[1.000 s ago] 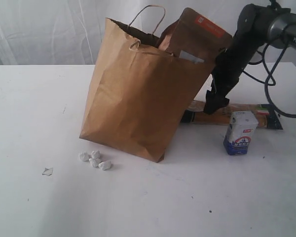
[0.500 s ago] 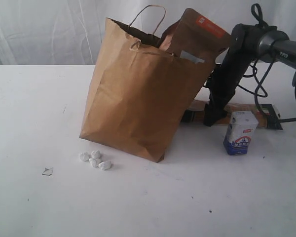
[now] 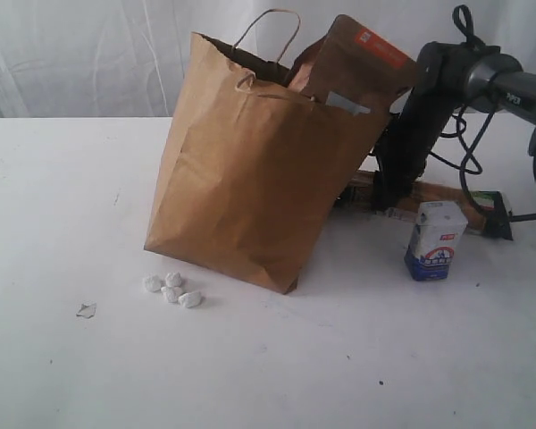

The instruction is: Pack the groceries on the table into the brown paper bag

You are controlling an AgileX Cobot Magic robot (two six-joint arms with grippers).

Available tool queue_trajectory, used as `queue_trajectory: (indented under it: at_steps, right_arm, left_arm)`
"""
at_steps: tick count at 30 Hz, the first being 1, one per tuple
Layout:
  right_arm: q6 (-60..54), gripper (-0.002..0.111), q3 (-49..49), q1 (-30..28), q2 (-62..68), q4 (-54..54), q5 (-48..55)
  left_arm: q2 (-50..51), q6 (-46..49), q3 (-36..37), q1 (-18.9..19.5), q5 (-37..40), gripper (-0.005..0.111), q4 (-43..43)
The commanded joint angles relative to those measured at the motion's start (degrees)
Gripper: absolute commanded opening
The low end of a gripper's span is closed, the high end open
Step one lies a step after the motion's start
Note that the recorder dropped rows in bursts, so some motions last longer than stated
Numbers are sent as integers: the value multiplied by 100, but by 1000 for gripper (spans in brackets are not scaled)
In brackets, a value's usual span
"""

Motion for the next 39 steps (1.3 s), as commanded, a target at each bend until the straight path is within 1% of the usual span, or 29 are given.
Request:
queue_trajectory:
  at_steps: [1, 2, 3, 5, 6, 7, 8, 9, 11, 14, 15, 16, 18, 19, 23, 26, 29, 33, 36, 38, 39]
  right_arm:
    - [891, 0, 30, -59, 27, -571, -157]
    - [1387, 0, 30, -135, -55, -571, -253]
    - [1518, 0, 30, -176, -108, -560, -265]
    - [1823, 0, 30, -445, -378, -301, -236]
    - [1959, 0, 30, -704, -596, 48, -84]
    - [1974, 0, 30, -825, -683, 173, 35]
    - [2013, 0, 30, -1153, -878, 525, 252]
    - [2041, 0, 30, -1291, -951, 673, 301]
    - [2102, 0, 30, -1875, -1260, 1423, 353]
    - [2091, 0, 30, -2368, -1564, 2106, 366]
    - [2125, 0, 30, -2552, -1692, 2197, 366]
    - [2156, 0, 30, -2626, -1747, 2263, 366]
    - [2252, 0, 30, -2905, -1938, 2729, 451]
    - [2212, 0, 30, -3019, -2026, 3050, 503]
    - [2156, 0, 30, -3232, -2228, 3518, 559]
    - [2316, 0, 30, -3355, -2397, 3885, 559]
    - [2575, 0, 30, -3389, -2631, 4407, 559]
    - [2554, 0, 30, -3397, -2970, 5337, 559]
    - [2507, 0, 30, -3397, -3138, 5991, 559]
    - [2475, 0, 30, -3397, -3163, 6801, 234]
    - [2451, 0, 30, -3397, -3133, 7545, 41]
  left_arm:
    - [-43, -118, 35, -17, 40, 0, 115]
    - [-95, -213, 35, -17, 40, 0, 115]
    - [-132, -227, 35, -17, 40, 0, 115]
    - [-361, -253, 35, -17, 53, 0, 115]
    - [-534, -253, 35, -17, 100, 0, 115]
    - [-613, -253, 35, -17, 165, 0, 115]
    - [-841, -253, 35, -17, 260, 0, 115]
    - [-944, -328, 35, -17, 301, 0, 115]
    - [-1506, -576, 35, -17, 314, 0, 115]
    - [-2432, -587, 35, -17, 275, 0, 115]
    - [-2827, -516, 35, -17, 163, 0, 115]
    - [-2967, -399, 35, -17, 102, 0, 115]
    - [-3354, 83, 35, -17, -138, 0, 115]
    - [-3500, 468, 35, -17, -250, 0, 115]
    - [-3650, 1594, 35, -17, -415, 0, 115]
    - [-3648, 2129, 35, -17, -415, 0, 115]
    - [-3648, 1965, 35, -17, -449, 0, 79]
    - [-3648, 1183, 35, -17, -449, 0, -298]
    - [-3648, 1092, 35, -17, -585, 0, -324]
    - [-3648, 1092, 35, -17, -1024, 0, -324]
    - [-3648, 1105, 35, -17, -1423, 0, -324]
